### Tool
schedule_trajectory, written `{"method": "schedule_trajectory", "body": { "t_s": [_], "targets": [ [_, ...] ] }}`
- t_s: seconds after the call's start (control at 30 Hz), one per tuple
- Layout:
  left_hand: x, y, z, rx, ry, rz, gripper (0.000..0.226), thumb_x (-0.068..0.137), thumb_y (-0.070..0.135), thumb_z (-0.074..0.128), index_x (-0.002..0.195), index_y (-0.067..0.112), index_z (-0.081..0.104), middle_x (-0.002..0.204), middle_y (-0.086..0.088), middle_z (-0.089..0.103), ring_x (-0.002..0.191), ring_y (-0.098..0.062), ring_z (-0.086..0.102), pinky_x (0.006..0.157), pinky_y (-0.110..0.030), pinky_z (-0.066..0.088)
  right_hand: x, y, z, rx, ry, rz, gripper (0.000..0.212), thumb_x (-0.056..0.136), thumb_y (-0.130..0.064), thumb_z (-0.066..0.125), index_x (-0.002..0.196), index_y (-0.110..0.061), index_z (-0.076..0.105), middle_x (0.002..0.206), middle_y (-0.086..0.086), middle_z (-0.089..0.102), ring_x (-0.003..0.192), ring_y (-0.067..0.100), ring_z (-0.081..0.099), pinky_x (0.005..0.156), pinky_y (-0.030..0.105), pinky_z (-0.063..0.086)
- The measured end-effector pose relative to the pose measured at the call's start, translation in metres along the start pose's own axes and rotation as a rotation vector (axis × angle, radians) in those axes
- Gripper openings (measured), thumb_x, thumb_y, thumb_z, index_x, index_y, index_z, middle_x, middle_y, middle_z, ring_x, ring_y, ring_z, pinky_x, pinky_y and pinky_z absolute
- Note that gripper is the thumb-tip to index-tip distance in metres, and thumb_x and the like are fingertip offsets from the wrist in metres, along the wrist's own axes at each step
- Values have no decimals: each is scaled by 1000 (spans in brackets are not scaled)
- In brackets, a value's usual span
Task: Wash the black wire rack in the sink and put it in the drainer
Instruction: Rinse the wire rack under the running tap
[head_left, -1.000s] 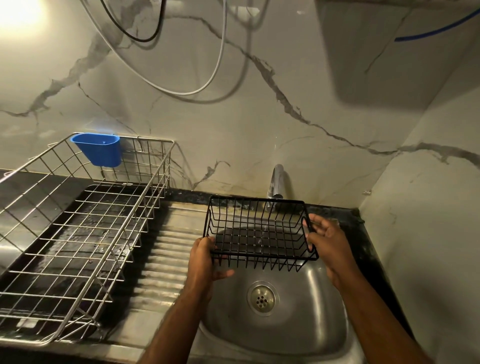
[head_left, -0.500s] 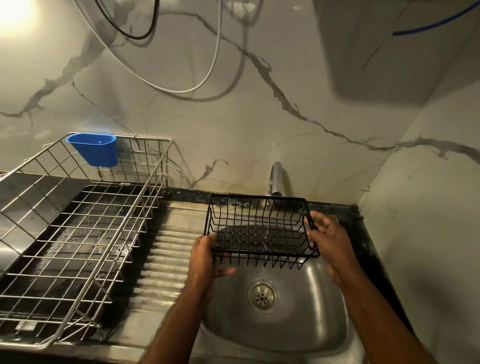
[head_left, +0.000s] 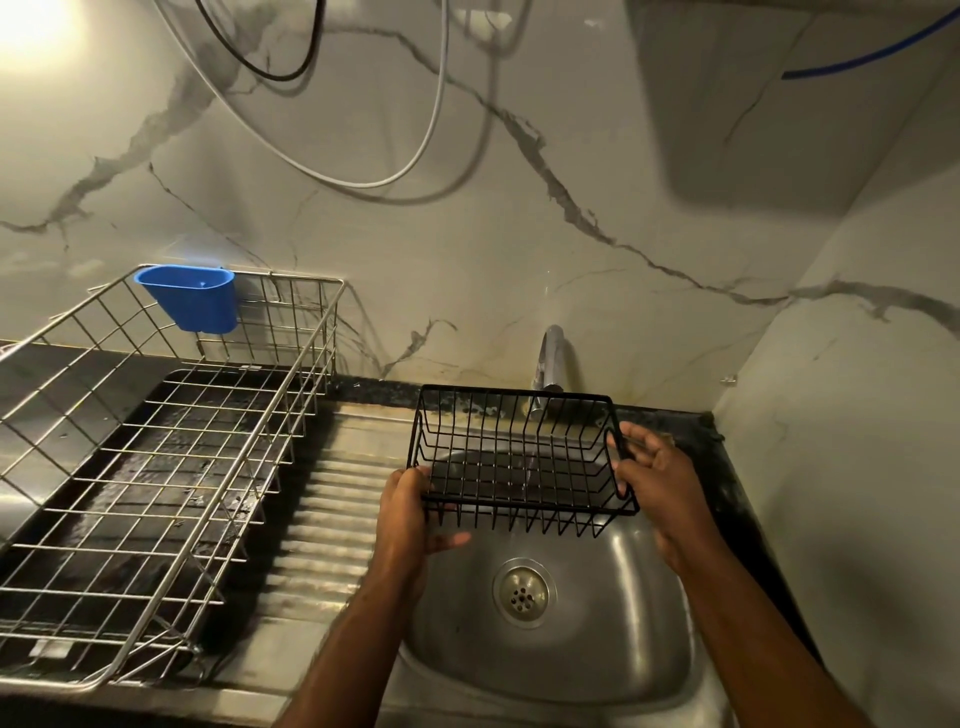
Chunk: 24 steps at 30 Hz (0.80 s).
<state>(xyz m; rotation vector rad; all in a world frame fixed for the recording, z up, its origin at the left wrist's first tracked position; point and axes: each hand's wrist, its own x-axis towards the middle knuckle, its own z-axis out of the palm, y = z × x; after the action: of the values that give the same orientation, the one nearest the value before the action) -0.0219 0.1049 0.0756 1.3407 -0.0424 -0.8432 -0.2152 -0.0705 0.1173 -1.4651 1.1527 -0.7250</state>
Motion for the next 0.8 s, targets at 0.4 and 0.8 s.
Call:
{"method": "schedule_trajectory", "body": {
  "t_s": [0.4,0.8],
  "targets": [
    [3,-1,-3,-16,26,-6,21,103,27,39,112,19,56,120,-15,60,111,-38,62,62,-44,57,-2,-3,2,2,-26,-36,57,90,8,56,139,-21,54,138,0,60,115,3,53,69,15,40],
    [6,0,-7,-37,70,-18,27,99,26,41,118,16,57,114,-12,54,105,-33,61,58,-42,57,3,0,8,-31,-57,-51,59,89,6,58,139,-24,54,137,-2,61,126,8,54,71,15,42]
  ]
}}
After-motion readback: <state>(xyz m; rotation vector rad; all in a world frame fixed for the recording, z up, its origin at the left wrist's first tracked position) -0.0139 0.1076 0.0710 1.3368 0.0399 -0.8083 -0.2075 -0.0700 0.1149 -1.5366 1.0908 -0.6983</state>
